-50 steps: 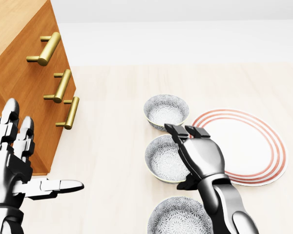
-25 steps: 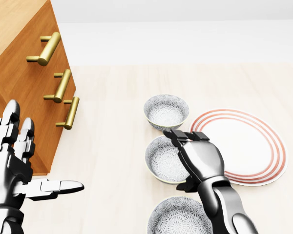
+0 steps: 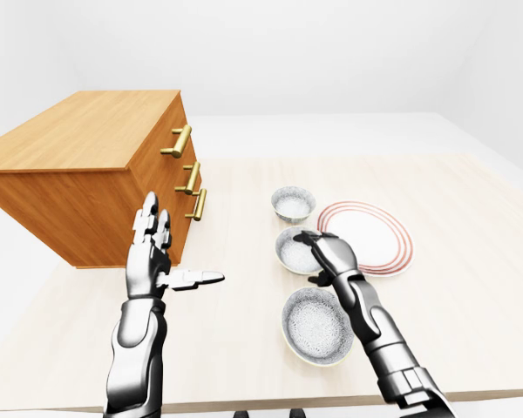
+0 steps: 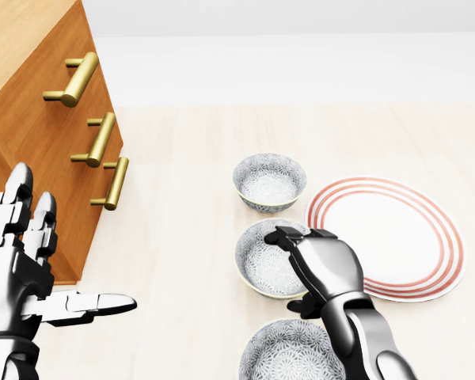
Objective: Put the bowl in the middle on the plate.
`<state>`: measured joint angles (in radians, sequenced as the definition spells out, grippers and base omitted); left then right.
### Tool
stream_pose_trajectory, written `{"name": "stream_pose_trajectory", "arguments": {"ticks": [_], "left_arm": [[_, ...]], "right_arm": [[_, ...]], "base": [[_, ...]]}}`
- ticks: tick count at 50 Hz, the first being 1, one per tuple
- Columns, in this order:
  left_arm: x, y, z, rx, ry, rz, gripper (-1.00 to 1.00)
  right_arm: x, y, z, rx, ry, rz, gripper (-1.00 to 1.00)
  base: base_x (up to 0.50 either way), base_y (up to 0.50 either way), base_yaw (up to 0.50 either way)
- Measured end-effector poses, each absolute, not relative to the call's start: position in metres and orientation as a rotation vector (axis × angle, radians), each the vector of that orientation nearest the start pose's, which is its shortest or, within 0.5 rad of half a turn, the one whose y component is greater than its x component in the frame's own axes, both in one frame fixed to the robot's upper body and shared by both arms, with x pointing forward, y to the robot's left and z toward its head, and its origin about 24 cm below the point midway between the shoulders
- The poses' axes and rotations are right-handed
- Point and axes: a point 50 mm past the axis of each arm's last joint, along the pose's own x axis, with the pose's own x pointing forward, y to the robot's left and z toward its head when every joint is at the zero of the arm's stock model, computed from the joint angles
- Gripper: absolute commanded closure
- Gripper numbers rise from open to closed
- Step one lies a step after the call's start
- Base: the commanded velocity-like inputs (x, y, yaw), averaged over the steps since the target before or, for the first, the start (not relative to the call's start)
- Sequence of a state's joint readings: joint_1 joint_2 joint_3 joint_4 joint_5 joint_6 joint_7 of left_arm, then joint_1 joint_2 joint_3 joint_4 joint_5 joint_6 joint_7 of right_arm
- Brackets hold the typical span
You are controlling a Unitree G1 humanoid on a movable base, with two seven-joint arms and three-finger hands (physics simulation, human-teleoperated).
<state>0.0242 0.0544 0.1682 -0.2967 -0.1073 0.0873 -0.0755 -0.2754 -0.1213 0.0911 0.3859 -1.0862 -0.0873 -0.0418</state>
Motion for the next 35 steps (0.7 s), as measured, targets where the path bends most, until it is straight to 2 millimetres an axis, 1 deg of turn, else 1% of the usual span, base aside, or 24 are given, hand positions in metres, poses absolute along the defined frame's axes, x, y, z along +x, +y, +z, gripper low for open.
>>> {"name": "stream_pose_trajectory", "arguments": {"ticks": [7, 8, 10, 13, 21, 24, 33, 35], "left_arm": [[0.2416, 0.1938, 0.1006, -0.024, -0.204, 0.072, -1.0], [0.2417, 0.1937, 0.1008, -0.024, -0.205, 0.072, -1.0], [0.2417, 0.1937, 0.1012, -0.024, -0.207, 0.072, -1.0], [0.2417, 0.1937, 0.1015, -0.024, -0.208, 0.072, -1.0], [0.2417, 0.194, 0.1016, -0.024, -0.208, 0.073, -1.0], [0.2417, 0.1941, 0.1014, -0.024, -0.208, 0.073, -1.0], [0.2415, 0.1942, 0.1008, -0.024, -0.205, 0.073, -1.0], [0.2414, 0.1941, 0.1007, -0.024, -0.205, 0.073, -1.0]], "right_arm": [[0.3021, -0.1343, 0.0295, -1.231, -0.055, 0.201, -0.18], [0.302, -0.1342, 0.0295, -1.231, -0.054, 0.203, -0.08], [0.302, -0.134, 0.0295, -1.23, -0.053, 0.206, -0.07], [0.302, -0.1337, 0.0294, -1.23, -0.052, 0.209, 0.0], [0.302, -0.1337, 0.0287, -1.231, -0.047, 0.213, 0.07], [0.302, -0.1338, 0.0284, -1.231, -0.046, 0.215, 0.15], [0.3016, -0.1335, 0.0279, -1.23, -0.045, 0.217, 0.25], [0.3014, -0.1337, 0.0275, -1.229, -0.042, 0.219, 0.44]], "base": [[0.0, 0.0, 0.0], [0.0, 0.0, 0.0], [0.0, 0.0, 0.0], [0.0, 0.0, 0.0], [0.0, 0.0, 0.0], [0.0, 0.0, 0.0], [0.0, 0.0, 0.0], [0.0, 0.0, 0.0]]}}
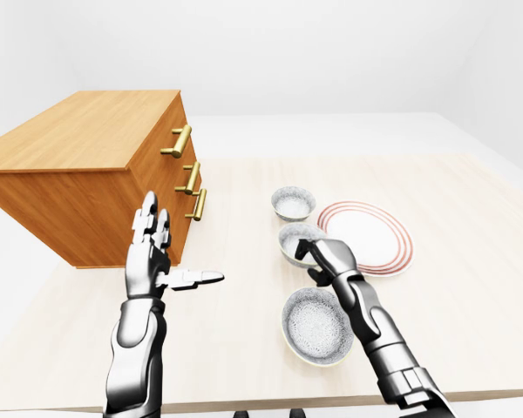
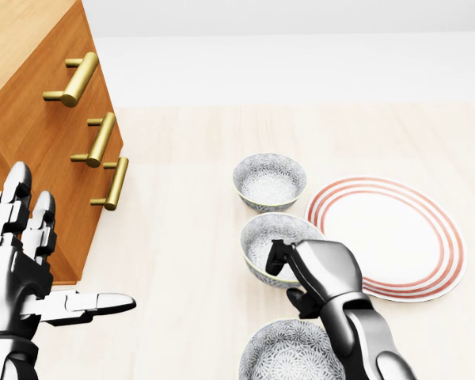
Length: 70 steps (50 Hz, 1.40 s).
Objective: Put the bowl in the middle on the plate.
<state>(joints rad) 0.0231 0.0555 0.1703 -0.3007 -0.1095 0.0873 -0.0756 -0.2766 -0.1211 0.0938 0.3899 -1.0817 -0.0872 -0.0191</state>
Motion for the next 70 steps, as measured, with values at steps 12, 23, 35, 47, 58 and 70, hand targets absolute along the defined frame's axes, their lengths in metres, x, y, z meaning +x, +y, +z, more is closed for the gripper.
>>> {"name": "stream_pose_trajectory", "arguments": {"ticks": [12, 23, 35, 47, 58, 70], "left_arm": [[0.241, 0.194, 0.1, -0.024, -0.202, 0.073, -1.0], [0.241, 0.194, 0.1, -0.024, -0.203, 0.074, -1.0], [0.241, 0.194, 0.102, -0.024, -0.211, 0.075, -1.0], [0.241, 0.195, 0.103, -0.025, -0.213, 0.075, -1.0], [0.241, 0.195, 0.102, -0.024, -0.21, 0.075, -1.0], [0.241, 0.194, 0.101, -0.024, -0.204, 0.074, -1.0]], "right_arm": [[0.3, -0.133, 0.026, -1.207, -0.03, 0.234, 1.0], [0.301, -0.132, 0.029, -1.198, -0.038, 0.233, 1.0], [0.302, -0.131, 0.034, -1.174, -0.043, 0.243, 1.0], [0.303, -0.129, 0.04, -1.154, -0.058, 0.25, 1.0], [0.302, -0.127, 0.044, -1.139, -0.069, 0.257, 1.0], [0.301, -0.127, 0.05, -1.125, -0.078, 0.266, 1.0]], "base": [[0.0, 0.0, 0.0], [0.0, 0.0, 0.0], [0.0, 0.0, 0.0], [0.0, 0.0, 0.0], [0.0, 0.0, 0.0], [0.0, 0.0, 0.0]]}}
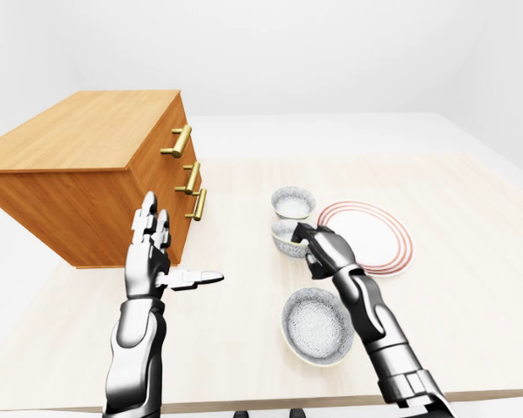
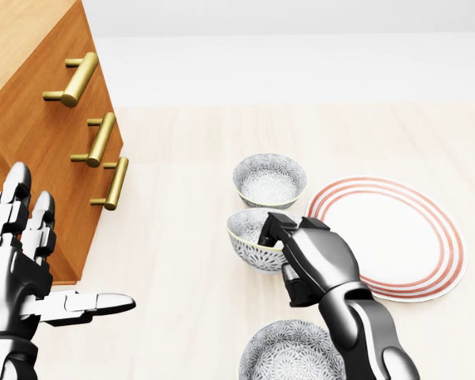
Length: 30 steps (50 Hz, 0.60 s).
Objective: Put the bowl in the middle on the plate.
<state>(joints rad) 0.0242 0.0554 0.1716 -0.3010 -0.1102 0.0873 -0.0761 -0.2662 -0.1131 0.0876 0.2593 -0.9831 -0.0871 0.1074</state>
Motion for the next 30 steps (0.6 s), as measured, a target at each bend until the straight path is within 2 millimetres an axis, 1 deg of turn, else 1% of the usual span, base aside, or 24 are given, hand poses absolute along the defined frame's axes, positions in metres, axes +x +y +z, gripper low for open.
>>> {"name": "stream_pose_trajectory", "arguments": {"ticks": [17, 30], "left_arm": [[0.241, 0.194, 0.101, -0.024, -0.206, 0.074, -1.0], [0.241, 0.194, 0.104, -0.023, -0.218, 0.074, -1.0]], "right_arm": [[0.297, -0.125, 0.063, -1.097, -0.112, 0.283, 1.0], [0.296, -0.129, 0.076, -1.086, -0.136, 0.281, 1.0]], "base": [[0.0, 0.0, 0.0], [0.0, 0.0, 0.0]]}}
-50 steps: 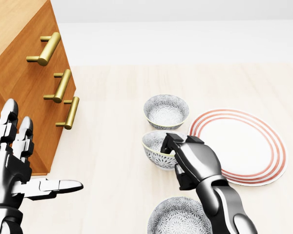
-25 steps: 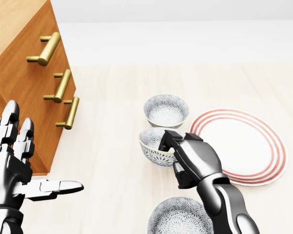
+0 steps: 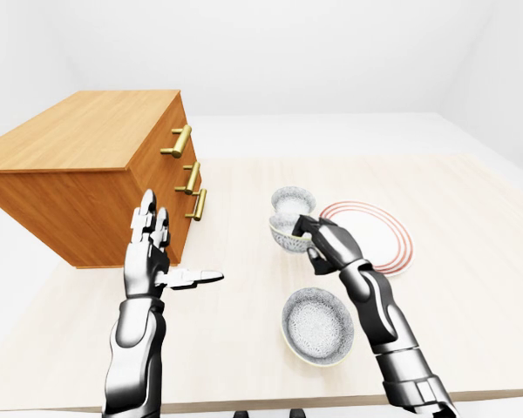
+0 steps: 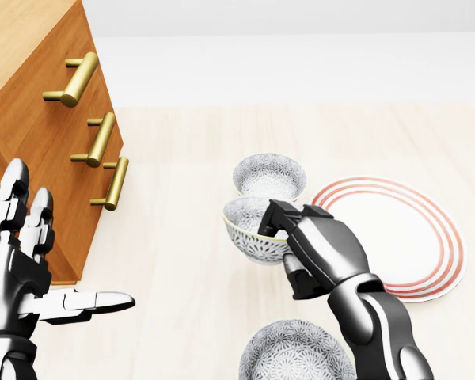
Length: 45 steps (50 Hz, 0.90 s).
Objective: Put the bowl in the middle on the plate.
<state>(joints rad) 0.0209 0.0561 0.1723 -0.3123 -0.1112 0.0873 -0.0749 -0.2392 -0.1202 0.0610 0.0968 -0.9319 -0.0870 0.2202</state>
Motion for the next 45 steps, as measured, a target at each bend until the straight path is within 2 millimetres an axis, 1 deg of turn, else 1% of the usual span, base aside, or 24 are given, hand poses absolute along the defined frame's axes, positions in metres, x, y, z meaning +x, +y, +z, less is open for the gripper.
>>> {"name": "stream_pose_trajectory", "arguments": {"ticks": [11, 26, 45], "left_arm": [[0.241, 0.195, 0.105, -0.023, -0.221, 0.074, -1.0], [0.241, 0.195, 0.104, -0.021, -0.217, 0.075, -1.0], [0.241, 0.195, 0.102, -0.02, -0.21, 0.076, -1.0]], "right_arm": [[0.296, -0.136, 0.084, -1.086, -0.145, 0.267, 1.0], [0.301, -0.154, 0.098, -1.098, -0.162, 0.207, 1.0], [0.314, -0.179, 0.12, -1.161, -0.225, 0.032, 1.0]], "base": [[0.0, 0.0, 0.0], [0.0, 0.0, 0.0], [0.0, 0.0, 0.0]]}}
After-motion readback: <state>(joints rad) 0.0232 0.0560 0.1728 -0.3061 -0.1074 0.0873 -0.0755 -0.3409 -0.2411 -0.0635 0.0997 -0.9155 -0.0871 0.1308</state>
